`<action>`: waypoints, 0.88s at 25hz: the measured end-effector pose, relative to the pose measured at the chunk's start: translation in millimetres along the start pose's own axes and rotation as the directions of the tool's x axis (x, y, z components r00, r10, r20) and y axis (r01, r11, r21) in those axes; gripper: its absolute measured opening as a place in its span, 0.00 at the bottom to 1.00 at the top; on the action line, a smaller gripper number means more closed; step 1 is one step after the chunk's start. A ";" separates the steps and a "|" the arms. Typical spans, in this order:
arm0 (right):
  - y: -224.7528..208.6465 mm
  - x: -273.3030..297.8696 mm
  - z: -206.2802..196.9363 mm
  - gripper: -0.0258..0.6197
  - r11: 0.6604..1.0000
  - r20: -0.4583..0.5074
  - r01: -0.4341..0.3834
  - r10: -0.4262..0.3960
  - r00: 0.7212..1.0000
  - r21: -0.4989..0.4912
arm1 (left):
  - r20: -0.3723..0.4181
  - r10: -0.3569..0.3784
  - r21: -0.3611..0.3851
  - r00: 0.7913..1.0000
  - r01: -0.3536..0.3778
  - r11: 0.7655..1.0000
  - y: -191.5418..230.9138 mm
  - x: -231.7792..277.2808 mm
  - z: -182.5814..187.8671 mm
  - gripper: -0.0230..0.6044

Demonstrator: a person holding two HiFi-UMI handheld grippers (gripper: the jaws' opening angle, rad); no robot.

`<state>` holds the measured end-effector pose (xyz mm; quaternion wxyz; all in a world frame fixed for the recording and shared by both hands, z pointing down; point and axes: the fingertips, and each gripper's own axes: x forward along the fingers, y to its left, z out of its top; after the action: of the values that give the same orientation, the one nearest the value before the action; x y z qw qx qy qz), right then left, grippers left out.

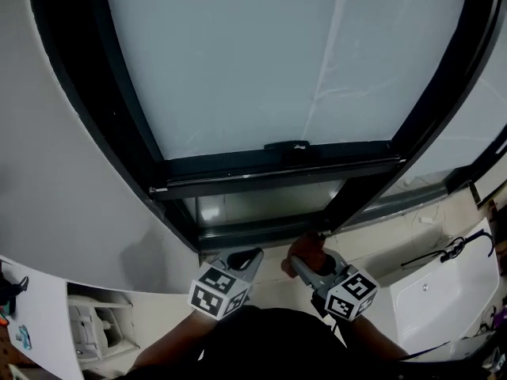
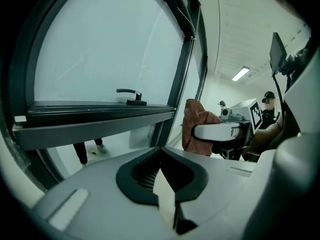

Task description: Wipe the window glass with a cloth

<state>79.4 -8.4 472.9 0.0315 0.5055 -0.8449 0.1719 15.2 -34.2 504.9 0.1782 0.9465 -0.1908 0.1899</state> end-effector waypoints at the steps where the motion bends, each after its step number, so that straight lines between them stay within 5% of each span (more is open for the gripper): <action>1: -2.8 -9.6 3.1 0.20 1.000 0.007 -0.008 0.009 1.000 -0.019 | 0.012 0.019 -0.002 1.000 -0.019 1.000 -7.0 1.5 1.7 0.06; 10: -24.6 -136.8 13.9 0.20 0.984 0.068 -0.042 0.055 0.996 -0.171 | 0.061 0.165 -0.055 0.984 -0.162 0.985 -115.7 22.6 -10.8 0.06; 22: -20.8 -243.9 -34.1 0.20 0.974 0.036 -0.114 0.124 0.992 -0.196 | -0.017 0.195 -0.065 0.981 -0.195 0.979 -251.2 38.3 -60.6 0.06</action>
<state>212.0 199.4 454.9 0.0496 0.4525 -0.8869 0.0782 138.0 196.3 507.2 0.1910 0.9158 -0.2880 0.2048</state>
